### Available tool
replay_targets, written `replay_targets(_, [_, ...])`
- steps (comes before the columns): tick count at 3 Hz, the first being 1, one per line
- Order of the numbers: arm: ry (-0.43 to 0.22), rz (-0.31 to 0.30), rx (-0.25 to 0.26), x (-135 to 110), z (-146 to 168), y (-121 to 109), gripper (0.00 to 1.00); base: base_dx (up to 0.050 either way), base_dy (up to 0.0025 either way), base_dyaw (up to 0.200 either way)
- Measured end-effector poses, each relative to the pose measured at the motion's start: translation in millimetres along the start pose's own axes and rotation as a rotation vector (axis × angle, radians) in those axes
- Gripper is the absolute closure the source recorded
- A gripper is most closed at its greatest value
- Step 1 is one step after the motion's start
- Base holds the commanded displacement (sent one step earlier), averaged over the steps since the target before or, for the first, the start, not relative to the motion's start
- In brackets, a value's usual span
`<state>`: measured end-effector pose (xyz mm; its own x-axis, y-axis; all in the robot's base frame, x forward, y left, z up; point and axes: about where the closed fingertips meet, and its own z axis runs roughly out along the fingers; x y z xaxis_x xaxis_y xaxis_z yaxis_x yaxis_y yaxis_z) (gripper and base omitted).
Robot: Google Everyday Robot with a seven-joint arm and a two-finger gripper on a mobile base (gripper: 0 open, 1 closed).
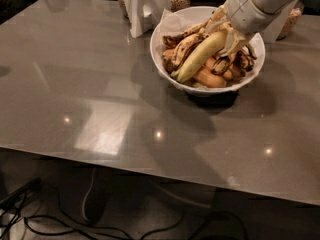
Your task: Pick banana from white bowl
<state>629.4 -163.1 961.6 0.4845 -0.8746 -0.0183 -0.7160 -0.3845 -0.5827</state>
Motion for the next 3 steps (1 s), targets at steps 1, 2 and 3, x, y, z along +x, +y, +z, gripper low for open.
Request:
replay_targets(1, [0.001, 0.000, -0.001, -0.6, -1.1, 0.3, 0.72, 0.000, 0.00000, 0.000])
replay_targets(2, [0.006, 0.001, -0.003, 0.4, -1.0, 0.7, 0.95, 0.000, 0.00000, 0.000])
replay_targets(3, [-0.011, 0.043, -0.019, 4.3, -11.8, -2.7, 1.00, 0.000, 0.00000, 0.000])
